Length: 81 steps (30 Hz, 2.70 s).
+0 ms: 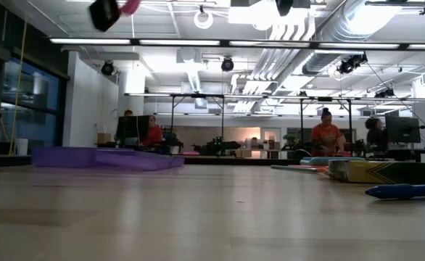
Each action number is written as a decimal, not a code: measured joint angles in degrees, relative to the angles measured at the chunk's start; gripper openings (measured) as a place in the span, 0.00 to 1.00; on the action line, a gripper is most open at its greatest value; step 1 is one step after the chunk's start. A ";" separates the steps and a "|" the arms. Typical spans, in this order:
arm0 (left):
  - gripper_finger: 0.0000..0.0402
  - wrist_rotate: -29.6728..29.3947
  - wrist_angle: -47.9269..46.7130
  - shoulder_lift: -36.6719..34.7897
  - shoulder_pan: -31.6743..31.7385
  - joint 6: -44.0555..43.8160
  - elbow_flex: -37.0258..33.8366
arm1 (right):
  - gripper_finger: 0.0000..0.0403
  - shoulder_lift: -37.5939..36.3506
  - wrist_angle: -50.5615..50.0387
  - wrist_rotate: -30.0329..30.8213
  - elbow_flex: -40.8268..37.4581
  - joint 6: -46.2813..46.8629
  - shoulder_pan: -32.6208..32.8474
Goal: Pack school essentials
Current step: Put the pink pen into the purple supply box
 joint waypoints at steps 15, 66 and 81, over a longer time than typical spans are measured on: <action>0.03 5.02 17.18 1.45 8.86 20.70 0.03 | 0.00 0.00 2.78 -3.16 0.00 0.86 0.04; 0.03 -0.26 -26.04 23.31 48.67 17.86 -6.92 | 0.00 0.00 1.80 -2.66 0.00 0.48 0.00; 0.07 1.12 -26.04 30.21 48.67 17.84 -6.92 | 0.00 0.00 1.81 -2.64 0.00 0.51 0.00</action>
